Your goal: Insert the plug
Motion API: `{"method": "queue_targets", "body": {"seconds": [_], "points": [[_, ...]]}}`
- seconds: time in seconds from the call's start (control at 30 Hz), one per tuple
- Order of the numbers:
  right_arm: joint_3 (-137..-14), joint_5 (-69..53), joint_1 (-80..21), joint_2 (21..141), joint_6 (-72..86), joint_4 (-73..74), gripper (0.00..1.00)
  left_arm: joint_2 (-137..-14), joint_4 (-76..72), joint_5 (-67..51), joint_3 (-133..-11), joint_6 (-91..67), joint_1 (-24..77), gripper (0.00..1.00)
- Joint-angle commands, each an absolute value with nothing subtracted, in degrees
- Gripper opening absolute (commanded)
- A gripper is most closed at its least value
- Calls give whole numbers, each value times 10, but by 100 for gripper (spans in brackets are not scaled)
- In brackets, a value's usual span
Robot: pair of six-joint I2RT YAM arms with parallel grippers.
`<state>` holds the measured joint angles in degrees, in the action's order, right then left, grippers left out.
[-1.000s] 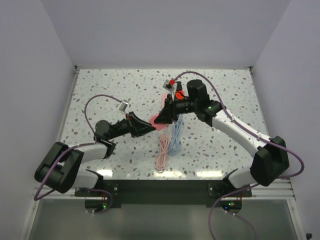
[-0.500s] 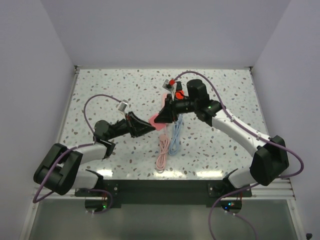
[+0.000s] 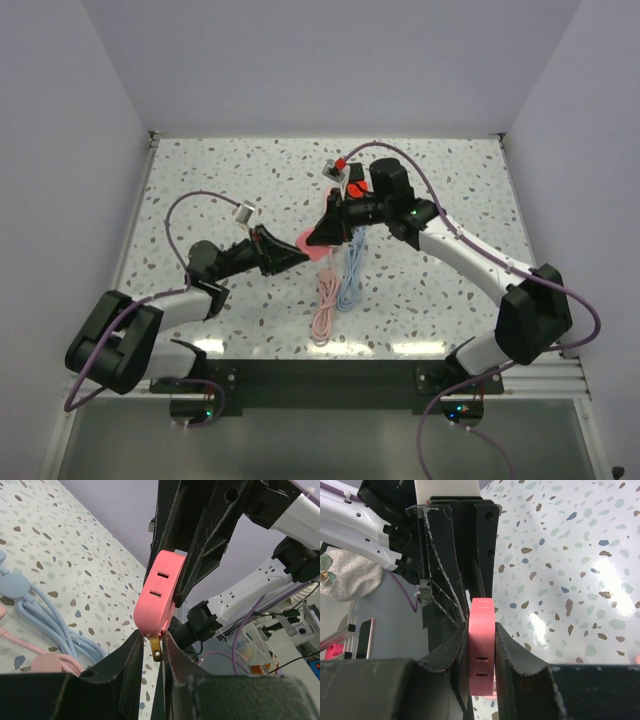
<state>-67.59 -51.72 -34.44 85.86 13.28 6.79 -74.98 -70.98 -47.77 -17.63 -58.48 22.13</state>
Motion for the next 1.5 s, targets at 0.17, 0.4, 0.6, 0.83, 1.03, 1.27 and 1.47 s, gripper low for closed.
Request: {"method": "queue_targets", "body": {"seconds": [0.17,0.4,0.6,0.83,1.03,1.27,1.47], "points": [[-715,-388,-350,821,154,130,0,-774,-1087,-451,-190,-589,207,78],[-776,-233,-340,828,162,188,0,-780,-1085,-475,-156,-564,178,90],[-820,-91,-348,871,159,247,0,-759,-951,-426,-133,-465,172,90],[-808,-183,-352,900,169,220,0,-795,-1011,-420,-153,-481,172,90],[-788,-309,-352,875,195,170,0,-847,-1087,-426,-183,-536,172,90],[-765,-386,-352,863,207,130,0,-815,-1086,-435,-214,-548,173,89],[-744,-471,-352,853,214,86,0,-807,-1086,-476,-236,-563,173,82]]}}
